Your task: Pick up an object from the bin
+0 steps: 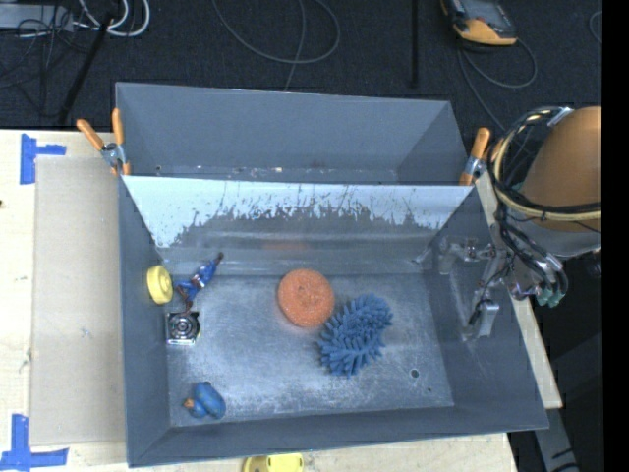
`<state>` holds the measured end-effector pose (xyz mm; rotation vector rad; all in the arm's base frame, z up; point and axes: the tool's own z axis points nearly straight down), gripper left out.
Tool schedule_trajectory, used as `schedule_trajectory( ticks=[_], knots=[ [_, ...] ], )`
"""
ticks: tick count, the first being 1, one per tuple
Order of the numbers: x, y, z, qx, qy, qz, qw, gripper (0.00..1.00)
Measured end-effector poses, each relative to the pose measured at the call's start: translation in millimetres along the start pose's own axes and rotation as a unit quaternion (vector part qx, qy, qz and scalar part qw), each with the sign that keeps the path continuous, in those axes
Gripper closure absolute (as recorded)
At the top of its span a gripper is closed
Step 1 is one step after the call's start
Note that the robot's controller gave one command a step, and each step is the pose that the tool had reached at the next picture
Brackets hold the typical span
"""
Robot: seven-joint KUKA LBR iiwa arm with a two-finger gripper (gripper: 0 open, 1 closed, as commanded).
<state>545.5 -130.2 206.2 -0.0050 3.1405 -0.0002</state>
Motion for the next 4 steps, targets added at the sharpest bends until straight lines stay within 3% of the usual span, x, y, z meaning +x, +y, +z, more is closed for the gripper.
schedule_trajectory(
  ticks=[1,2,3,4],
  knots=[
    [-3.4,13,17,-0.001,0.0031,-0.081,0.9967,0.00],
    [-6.8,40,29,0.000,-0.0006,-0.097,0.9953,0.00],
    [-9.3,62,53,-0.001,0.0010,-0.025,0.9997,0.00],
    [-17.5,82,82,0.000,0.0004,-0.117,0.9931,0.00]
  ],
)
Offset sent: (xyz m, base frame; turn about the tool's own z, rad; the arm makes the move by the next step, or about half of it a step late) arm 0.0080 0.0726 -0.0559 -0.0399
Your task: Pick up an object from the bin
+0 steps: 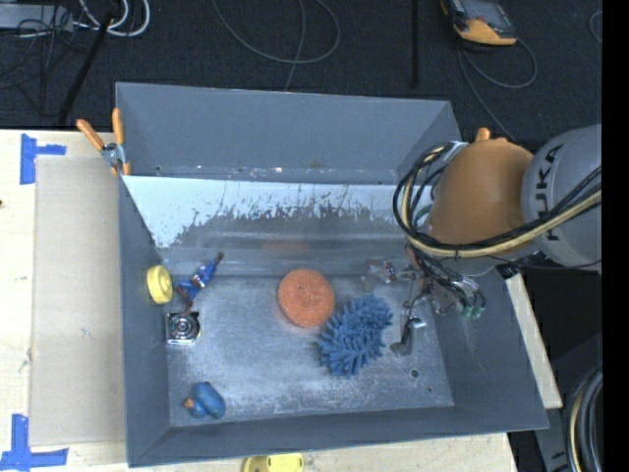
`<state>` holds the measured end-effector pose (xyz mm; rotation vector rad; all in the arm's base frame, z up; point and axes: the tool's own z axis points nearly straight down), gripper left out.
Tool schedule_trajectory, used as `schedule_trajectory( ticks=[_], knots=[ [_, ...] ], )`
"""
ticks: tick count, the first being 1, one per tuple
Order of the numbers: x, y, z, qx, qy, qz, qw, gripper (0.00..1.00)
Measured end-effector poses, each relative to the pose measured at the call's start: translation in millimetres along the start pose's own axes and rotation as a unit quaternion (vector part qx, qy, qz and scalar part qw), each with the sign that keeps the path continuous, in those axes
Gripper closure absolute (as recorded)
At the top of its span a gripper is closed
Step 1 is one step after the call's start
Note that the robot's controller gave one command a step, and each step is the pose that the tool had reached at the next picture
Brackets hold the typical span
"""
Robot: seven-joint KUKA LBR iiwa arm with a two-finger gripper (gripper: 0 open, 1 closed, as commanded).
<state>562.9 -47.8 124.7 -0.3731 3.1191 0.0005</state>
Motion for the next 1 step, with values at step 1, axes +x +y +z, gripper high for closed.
schedule_trajectory(
  ticks=[1],
  knots=[
    [1.5,21.3,31.5,0.000,-0.0002,0.060,0.9982,0.00]
  ],
)
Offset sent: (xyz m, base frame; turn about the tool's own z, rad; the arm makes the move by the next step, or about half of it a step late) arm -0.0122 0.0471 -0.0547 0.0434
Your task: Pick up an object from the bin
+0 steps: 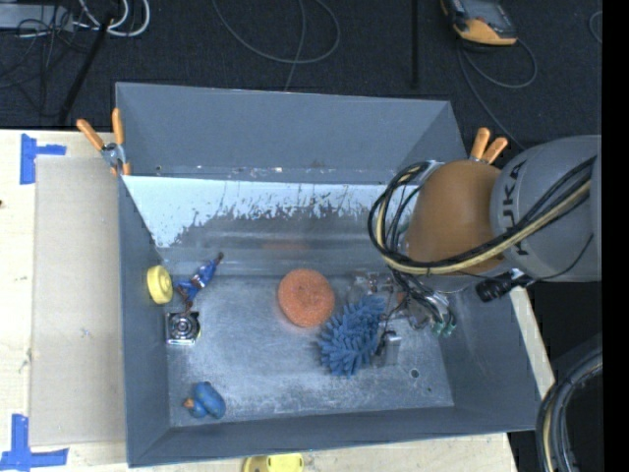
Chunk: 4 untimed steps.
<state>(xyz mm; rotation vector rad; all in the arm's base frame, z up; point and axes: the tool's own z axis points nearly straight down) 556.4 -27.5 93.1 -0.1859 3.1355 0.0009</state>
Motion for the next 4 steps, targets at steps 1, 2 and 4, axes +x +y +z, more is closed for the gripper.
schedule_trajectory(
  ticks=[1,2,4],
  knots=[
    [2.2,28,23,0.000,0.0003,-0.039,0.9992,1.00],
    [2.1,28,23,0.000,0.0003,-0.039,0.9992,1.00],
    [-29.2,25,-66,0.000,-0.0001,-0.025,0.9997,1.00]
  ],
)
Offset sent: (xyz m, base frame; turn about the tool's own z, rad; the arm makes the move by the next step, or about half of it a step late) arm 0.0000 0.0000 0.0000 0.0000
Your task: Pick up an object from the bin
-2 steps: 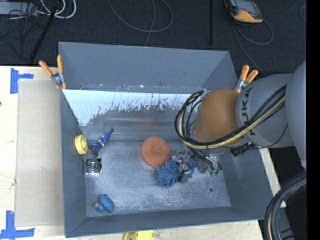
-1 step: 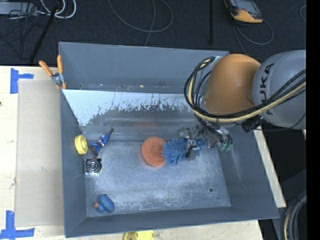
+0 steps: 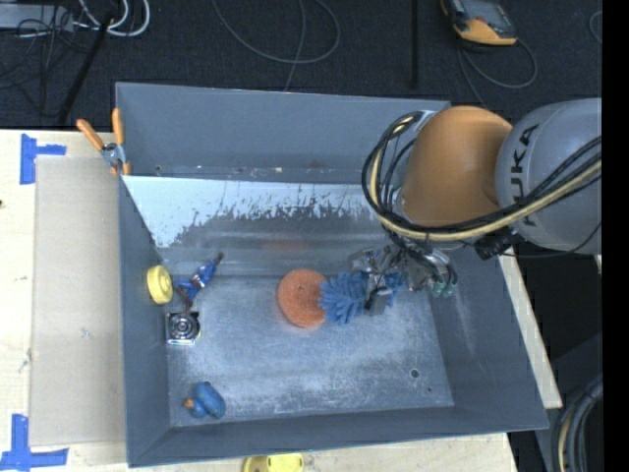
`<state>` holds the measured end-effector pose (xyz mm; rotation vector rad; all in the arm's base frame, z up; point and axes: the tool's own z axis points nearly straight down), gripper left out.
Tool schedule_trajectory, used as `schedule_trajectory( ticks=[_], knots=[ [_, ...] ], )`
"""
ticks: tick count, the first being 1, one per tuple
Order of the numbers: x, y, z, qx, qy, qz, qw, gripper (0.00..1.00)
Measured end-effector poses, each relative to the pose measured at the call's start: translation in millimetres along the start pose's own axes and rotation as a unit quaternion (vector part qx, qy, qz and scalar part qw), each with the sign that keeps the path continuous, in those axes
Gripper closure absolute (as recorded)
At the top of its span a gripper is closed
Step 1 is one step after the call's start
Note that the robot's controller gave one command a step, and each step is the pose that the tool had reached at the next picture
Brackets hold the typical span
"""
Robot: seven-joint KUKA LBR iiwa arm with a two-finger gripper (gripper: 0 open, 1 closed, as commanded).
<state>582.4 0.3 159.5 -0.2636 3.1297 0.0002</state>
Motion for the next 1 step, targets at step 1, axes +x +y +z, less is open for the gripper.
schedule_trajectory(
  ticks=[1],
  knots=[
    [9.9,0.9,-113.9,0.000,-0.0004,0.008,1.0000,1.00]
  ],
)
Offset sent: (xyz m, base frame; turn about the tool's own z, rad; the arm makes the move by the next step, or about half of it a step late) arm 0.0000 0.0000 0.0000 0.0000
